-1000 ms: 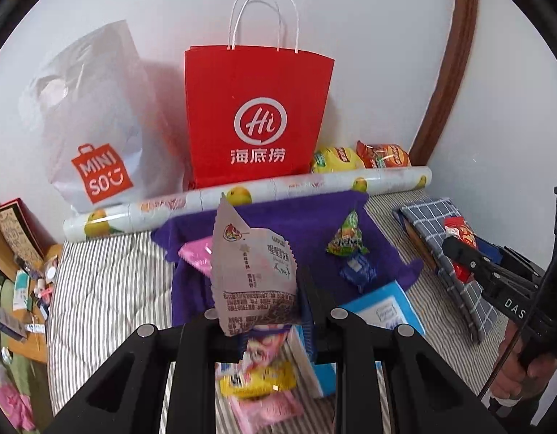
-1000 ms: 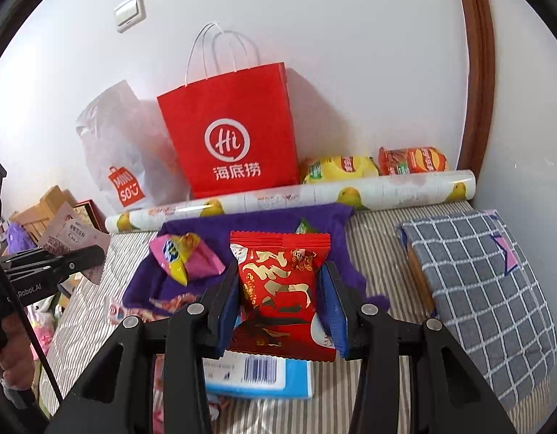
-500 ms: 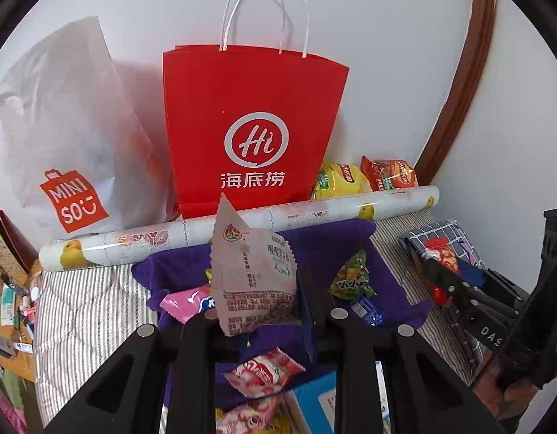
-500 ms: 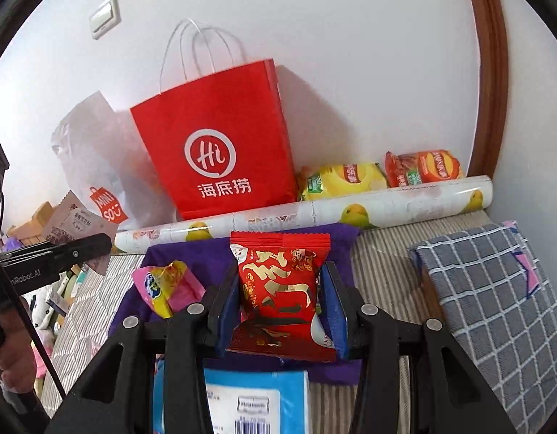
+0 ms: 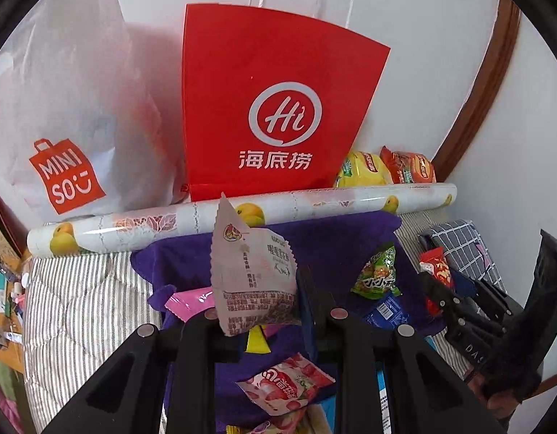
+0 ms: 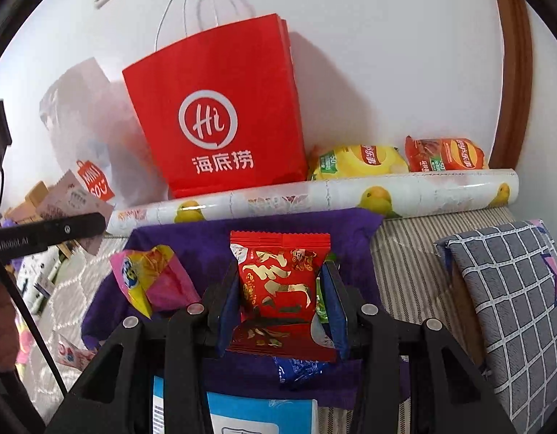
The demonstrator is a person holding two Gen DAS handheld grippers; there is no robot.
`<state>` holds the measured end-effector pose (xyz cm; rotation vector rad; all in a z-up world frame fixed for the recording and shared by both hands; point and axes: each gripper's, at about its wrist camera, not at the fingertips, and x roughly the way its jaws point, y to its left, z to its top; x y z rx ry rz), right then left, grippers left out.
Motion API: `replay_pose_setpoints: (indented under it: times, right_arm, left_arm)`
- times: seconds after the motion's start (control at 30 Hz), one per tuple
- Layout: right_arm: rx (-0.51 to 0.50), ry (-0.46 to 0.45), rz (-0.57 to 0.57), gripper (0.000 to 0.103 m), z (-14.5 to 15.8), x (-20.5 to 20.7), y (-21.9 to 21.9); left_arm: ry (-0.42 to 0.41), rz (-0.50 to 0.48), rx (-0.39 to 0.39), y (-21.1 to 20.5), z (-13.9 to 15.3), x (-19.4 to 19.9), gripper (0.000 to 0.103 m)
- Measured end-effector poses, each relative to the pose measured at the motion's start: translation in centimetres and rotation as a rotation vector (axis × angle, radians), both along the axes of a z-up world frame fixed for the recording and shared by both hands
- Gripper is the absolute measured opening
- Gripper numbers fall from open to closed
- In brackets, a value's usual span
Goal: Organize snacks
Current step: 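Lift and carry the red-gold and pale pink packets over the purple towel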
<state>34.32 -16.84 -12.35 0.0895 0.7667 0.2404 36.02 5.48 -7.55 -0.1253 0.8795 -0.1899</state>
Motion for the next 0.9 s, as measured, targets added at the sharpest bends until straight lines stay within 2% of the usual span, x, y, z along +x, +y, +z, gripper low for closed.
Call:
replay_pose_setpoints:
  times: [0.2, 0.37, 0.73, 0.9]
  right_arm:
    - [-0.034, -0.008, 0.028, 0.043, -0.8, -0.2, 0.3]
    - [0.010, 0.037, 0.042, 0.043, -2.0, 0.3, 0.2]
    - [-0.047, 0.072, 0.041, 0.043, -3.7, 0.3, 0.8]
    - [-0.033, 0.105, 0.026, 0.043, -4.4, 0.7, 0.4]
  left_arm:
    - [0.004, 0.008, 0.012, 0.0, -0.3, 0.2, 0.022]
    - [0.010, 0.013, 0.011, 0.1, -0.4, 0.2, 0.022]
    - [0.025, 0.023, 0.008, 0.3, -0.6, 0.5, 0.022]
    - [0.022, 0.022, 0.009, 0.3, -0.6, 0.5, 0.022]
